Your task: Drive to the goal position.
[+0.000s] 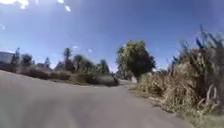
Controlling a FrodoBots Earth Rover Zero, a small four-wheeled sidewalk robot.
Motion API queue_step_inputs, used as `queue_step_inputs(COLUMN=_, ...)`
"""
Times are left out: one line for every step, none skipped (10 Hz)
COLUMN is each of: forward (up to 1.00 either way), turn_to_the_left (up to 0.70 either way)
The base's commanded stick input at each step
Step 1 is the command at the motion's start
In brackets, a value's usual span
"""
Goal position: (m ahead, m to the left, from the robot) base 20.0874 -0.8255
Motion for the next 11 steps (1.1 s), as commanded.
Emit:
queue_step_inputs(forward=1.00, turn_to_the_left=0.00)
queue_step_inputs(forward=1.00, turn_to_the_left=0.00)
queue_step_inputs(forward=1.00, turn_to_the_left=0.00)
queue_step_inputs(forward=1.00, turn_to_the_left=0.00)
queue_step_inputs(forward=1.00, turn_to_the_left=0.00)
queue_step_inputs(forward=1.00, turn_to_the_left=0.00)
queue_step_inputs(forward=1.00, turn_to_the_left=0.00)
queue_step_inputs(forward=1.00, turn_to_the_left=0.00)
queue_step_inputs(forward=1.00, turn_to_the_left=0.00)
queue_step_inputs(forward=1.00, turn_to_the_left=0.00)
queue_step_inputs(forward=1.00, turn_to_the_left=0.00)
